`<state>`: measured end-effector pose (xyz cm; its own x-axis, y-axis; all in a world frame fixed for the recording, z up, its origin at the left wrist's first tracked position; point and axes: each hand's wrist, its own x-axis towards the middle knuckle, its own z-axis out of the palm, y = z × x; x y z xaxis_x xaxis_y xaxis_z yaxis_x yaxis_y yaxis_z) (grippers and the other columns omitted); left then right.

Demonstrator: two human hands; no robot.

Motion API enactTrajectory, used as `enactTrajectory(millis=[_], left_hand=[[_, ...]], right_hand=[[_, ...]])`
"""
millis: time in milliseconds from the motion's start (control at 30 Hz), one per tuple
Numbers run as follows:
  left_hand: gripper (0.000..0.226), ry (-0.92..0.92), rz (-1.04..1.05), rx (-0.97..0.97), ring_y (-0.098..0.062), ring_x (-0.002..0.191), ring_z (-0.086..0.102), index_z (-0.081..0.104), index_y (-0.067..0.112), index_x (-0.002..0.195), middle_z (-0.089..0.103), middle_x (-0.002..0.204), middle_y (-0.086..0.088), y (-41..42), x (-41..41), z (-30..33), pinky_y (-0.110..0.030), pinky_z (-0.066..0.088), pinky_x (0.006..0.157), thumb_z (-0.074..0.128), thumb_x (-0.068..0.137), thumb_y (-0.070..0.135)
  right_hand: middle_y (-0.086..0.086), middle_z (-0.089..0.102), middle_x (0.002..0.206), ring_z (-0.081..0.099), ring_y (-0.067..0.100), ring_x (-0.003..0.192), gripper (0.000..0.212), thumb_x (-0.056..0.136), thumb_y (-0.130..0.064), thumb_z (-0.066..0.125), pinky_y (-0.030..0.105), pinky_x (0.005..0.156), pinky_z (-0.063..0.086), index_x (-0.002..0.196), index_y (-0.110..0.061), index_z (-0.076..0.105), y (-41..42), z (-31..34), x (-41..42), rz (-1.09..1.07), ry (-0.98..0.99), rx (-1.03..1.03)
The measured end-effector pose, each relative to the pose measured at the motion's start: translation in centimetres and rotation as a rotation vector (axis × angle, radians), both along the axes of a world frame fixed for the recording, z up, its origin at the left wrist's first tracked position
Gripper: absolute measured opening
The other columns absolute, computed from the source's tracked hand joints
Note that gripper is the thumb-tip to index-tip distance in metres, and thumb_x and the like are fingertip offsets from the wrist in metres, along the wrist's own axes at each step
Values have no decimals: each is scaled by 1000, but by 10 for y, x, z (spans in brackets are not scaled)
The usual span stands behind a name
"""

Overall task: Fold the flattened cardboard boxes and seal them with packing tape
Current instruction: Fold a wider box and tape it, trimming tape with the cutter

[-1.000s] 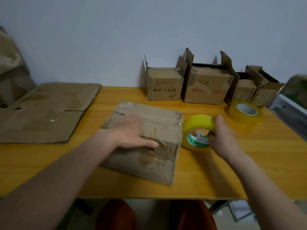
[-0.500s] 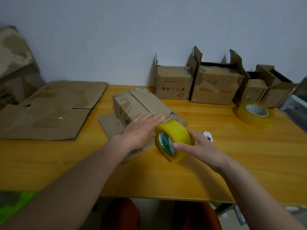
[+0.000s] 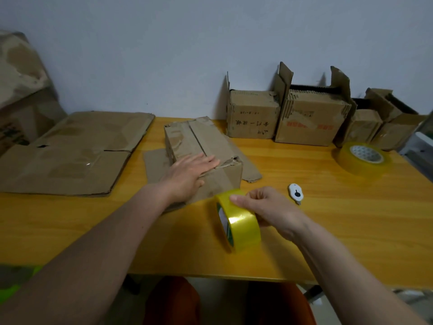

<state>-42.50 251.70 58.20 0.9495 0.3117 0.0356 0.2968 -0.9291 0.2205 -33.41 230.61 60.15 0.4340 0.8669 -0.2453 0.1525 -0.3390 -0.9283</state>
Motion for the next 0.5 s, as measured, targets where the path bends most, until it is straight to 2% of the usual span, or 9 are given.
enactTrajectory(millis=[33,133,167,267,300,333,367,433,500], left_hand=[[65,13,13,-38,-8,148,5,18,40,152,12,159,18,0,0,3,-33,-1,118,45,96,19],[55,-48,82,-148,-9,147,11,30,37,149,20,159,14,-7,6,6,-35,1,118,32,94,45],[54,-90,128,-151,-9,146,14,34,38,147,23,157,15,-12,7,5,-36,2,118,36,96,54],[77,-106,208,-11,-13,145,17,33,41,146,26,156,17,-24,7,-2,-39,5,118,51,78,74],[81,-107,207,6,-13,145,18,32,41,146,26,156,16,-25,7,-2,-40,5,118,52,76,76],[83,-108,208,-3,-14,145,18,32,41,147,25,157,16,-25,7,-2,-40,5,118,53,75,76],[84,-112,213,-26,-13,145,17,31,41,147,25,157,16,-25,7,-1,-40,5,118,54,74,76],[85,-109,215,-43,-13,145,17,31,41,147,24,157,17,-26,7,0,-41,5,118,54,74,77],[86,-111,228,-41,-13,145,17,30,39,148,25,157,14,-30,6,2,-40,5,118,56,74,76]], right_hand=[[16,49,73,47,26,65,47,70,-52,67,25,52,40,83,-9,56,0,0,-1,-14,5,2],[15,50,75,46,25,65,46,70,-51,67,25,53,39,85,-9,56,-2,0,-2,-37,0,-1],[15,51,75,48,24,66,47,71,-51,66,27,56,40,86,-8,58,-3,1,-1,-23,11,-5],[17,60,79,56,25,71,52,84,-45,59,30,65,46,93,6,63,-9,2,11,-3,26,-12],[15,64,82,59,22,71,45,91,-39,56,28,65,49,91,5,64,-9,-1,20,-53,17,-6],[14,66,87,61,21,74,36,96,-32,52,29,67,51,90,0,66,-8,-6,34,-135,-51,-4],[14,68,95,62,23,82,29,98,-27,50,33,74,52,92,-5,68,-7,-15,54,-238,-204,-47],[15,64,118,57,30,108,26,100,-26,46,42,92,46,110,-13,66,-6,-32,94,-381,-566,-280],[15,52,136,42,35,126,34,101,-25,40,39,103,35,129,-19,57,-8,-48,119,-337,-753,-544]])
